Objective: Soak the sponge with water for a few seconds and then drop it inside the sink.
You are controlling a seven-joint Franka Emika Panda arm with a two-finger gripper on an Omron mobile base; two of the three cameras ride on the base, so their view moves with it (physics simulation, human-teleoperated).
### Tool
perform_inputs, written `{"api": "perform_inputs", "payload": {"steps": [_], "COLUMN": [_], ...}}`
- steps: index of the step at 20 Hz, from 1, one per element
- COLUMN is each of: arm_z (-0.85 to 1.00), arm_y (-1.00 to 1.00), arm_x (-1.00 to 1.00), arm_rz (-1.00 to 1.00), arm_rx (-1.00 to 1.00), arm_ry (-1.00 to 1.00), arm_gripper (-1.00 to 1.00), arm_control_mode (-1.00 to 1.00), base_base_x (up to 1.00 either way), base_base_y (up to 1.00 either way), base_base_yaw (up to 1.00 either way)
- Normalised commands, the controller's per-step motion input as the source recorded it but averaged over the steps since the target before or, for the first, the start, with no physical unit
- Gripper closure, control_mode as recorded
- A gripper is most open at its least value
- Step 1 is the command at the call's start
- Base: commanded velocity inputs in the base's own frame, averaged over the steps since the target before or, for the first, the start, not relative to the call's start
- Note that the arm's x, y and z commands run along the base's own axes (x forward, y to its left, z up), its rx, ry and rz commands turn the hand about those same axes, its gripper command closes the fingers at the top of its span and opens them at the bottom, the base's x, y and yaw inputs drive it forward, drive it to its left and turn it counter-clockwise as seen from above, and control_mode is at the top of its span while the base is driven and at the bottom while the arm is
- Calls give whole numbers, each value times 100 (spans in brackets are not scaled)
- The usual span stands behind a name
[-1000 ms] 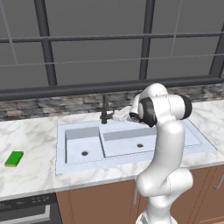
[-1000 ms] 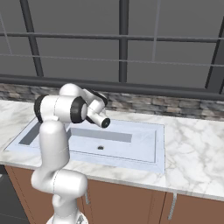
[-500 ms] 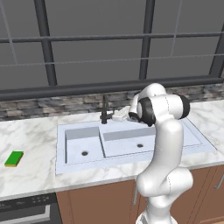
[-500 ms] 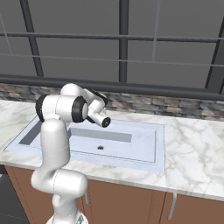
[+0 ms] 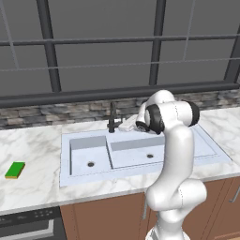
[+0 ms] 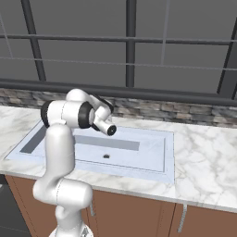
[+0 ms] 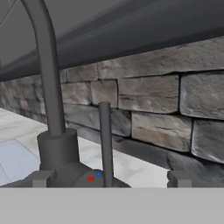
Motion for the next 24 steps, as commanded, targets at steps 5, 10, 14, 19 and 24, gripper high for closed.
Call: {"api": "perform_inputs", "payload": {"steps": [5, 10, 14, 19, 24], "arm_z": [-5, 0, 0, 6, 25], "arm_y": [3, 0, 0, 0, 0], "arm_x": [17, 29, 29, 10, -2], "arm_rz": [0, 0, 0, 0, 0], "arm_rx": [0, 0, 0, 0, 0], "arm_ry": [-1, 0, 0, 0, 0], "arm_gripper": [-100, -100, -100, -100, -100], "arm_control_mode": [-100, -100, -100, -100, -100], "base_base_x": [0, 0, 0, 0, 0], "base_base_y": [0, 0, 0, 0, 0], "base_base_yaw": [0, 0, 0, 0, 0]}}
